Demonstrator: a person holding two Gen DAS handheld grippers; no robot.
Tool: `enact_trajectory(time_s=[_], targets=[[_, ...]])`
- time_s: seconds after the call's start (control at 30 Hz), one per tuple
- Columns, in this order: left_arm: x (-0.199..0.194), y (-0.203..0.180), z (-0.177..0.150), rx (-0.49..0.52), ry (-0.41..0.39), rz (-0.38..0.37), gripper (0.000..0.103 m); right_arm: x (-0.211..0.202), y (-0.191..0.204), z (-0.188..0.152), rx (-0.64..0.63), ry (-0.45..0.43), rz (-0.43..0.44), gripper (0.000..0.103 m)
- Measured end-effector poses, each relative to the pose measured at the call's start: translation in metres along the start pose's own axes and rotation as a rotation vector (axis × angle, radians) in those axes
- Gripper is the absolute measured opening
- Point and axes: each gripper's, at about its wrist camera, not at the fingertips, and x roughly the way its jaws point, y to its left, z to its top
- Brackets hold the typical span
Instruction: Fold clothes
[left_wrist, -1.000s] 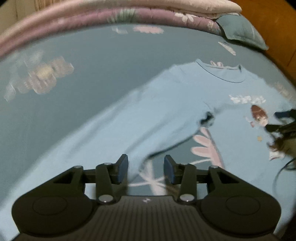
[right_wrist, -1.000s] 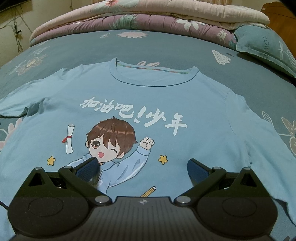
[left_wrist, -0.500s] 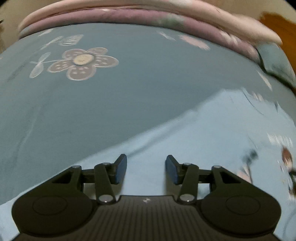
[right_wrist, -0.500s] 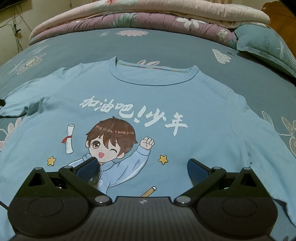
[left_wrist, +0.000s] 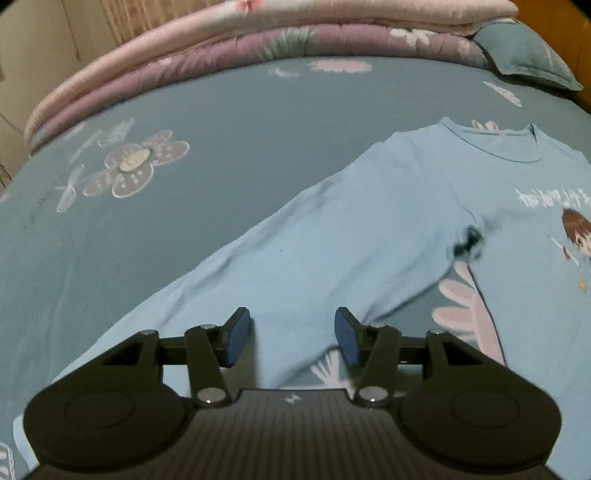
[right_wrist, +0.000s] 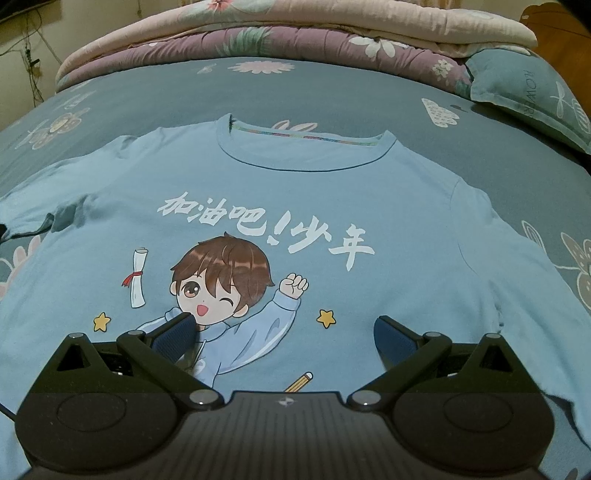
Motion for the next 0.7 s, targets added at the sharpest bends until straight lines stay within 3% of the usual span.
enact_trajectory(time_s=[0.13,0.23,0.37,0.57,0.63,0.7], targets=[[-0.019,0.014,-0.003,-0.041,-0.034,0.000,0.055,0.000,0.000,-0.002,-0.001,-0.011,-0.002,0.103],[-0.026,0.039,-0.011,-0.143,-0.045,0.035,0.055,0.000,0.001,0.001,-0.008,0.002,-0.007,0.103],[-0.028,0.064,-0.036,-0.279,0.014,-0.009,0.055,-0.007,0.005,0.007,-0.014,0.068,-0.010,0.103],[-0.056,0.084,-0.052,-0.312,-0.069,-0.001,0.061,-0.054,0.018,-0.002,-0.044,0.023,-0.014,0.103],[-0.053,0.091,-0.052,-0.315,-0.072,0.030,0.064,-0.064,0.020,-0.006,-0.026,0.023,-0.015,0.103],[-0.041,0.097,-0.054,-0.330,-0.020,0.038,0.065,-0.073,0.023,-0.012,-0.012,0.029,-0.037,0.103]])
